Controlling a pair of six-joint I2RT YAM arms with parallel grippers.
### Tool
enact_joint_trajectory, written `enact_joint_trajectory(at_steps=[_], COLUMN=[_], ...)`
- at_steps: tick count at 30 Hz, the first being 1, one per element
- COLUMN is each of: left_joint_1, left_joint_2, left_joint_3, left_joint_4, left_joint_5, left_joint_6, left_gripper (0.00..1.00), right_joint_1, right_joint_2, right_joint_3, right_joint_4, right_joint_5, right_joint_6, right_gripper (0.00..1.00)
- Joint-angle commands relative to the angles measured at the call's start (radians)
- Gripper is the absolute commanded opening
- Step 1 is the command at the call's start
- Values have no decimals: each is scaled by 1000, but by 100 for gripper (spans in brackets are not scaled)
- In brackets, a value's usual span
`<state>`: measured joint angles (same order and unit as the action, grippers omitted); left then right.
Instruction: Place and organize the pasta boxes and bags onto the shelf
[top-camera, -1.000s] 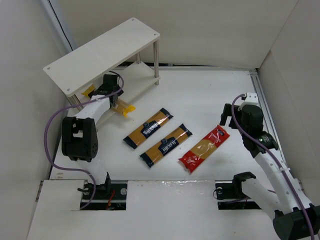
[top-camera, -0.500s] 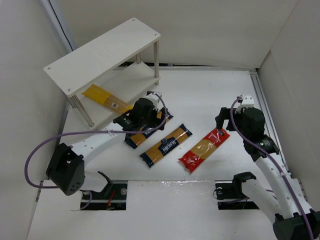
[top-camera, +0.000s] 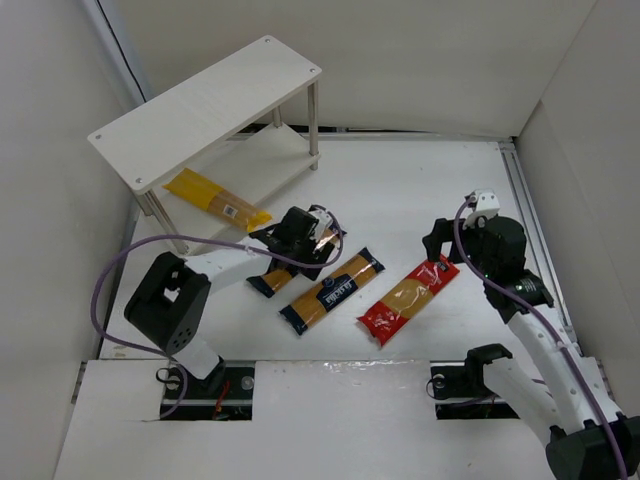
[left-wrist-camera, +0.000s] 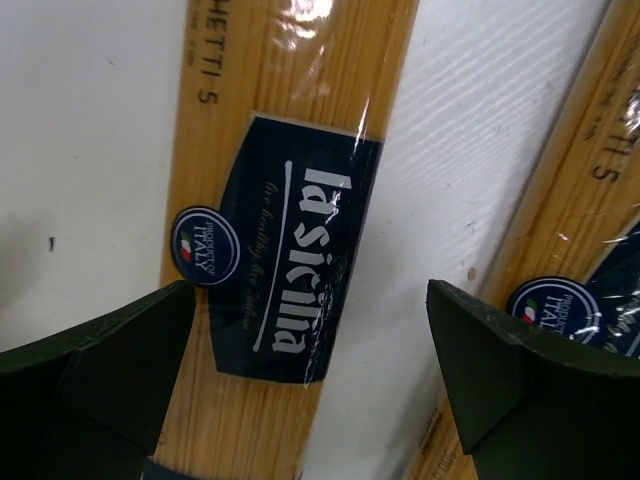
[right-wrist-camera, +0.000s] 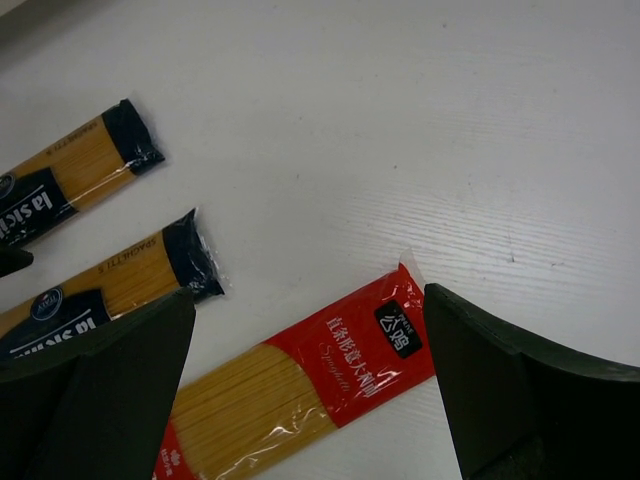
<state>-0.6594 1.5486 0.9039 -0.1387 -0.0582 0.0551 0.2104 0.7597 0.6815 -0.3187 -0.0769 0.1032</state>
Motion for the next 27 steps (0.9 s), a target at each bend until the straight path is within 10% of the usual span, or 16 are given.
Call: enact_joint_trajectory(at_steps=[1, 15, 18, 21, 27], left_joint_1=[0, 9, 18, 6, -8], left_joint_2=[39, 309, 318, 305, 266], left_joint_3=[38, 161, 161, 161, 284], left_joint_4=[4, -111, -134, -159, -179], left_joint_5=[29, -147, -147, -161, -221], left_joint_6=[51, -12, -37, -81, -205], left_gripper=[99, 91, 59, 0, 0], right_joint_1=[3, 3, 3, 3, 3], right_joint_2=[1, -8, -8, -17, -26], right_joint_3=[-13, -22, -22, -22, -22], right_joint_4=[66, 75, 75, 75, 75], right_joint_5=[-3, 17, 28, 37, 46], right_joint_6=[-13, -13, -13, -13, -13], right_gripper=[100, 100, 100, 100, 100])
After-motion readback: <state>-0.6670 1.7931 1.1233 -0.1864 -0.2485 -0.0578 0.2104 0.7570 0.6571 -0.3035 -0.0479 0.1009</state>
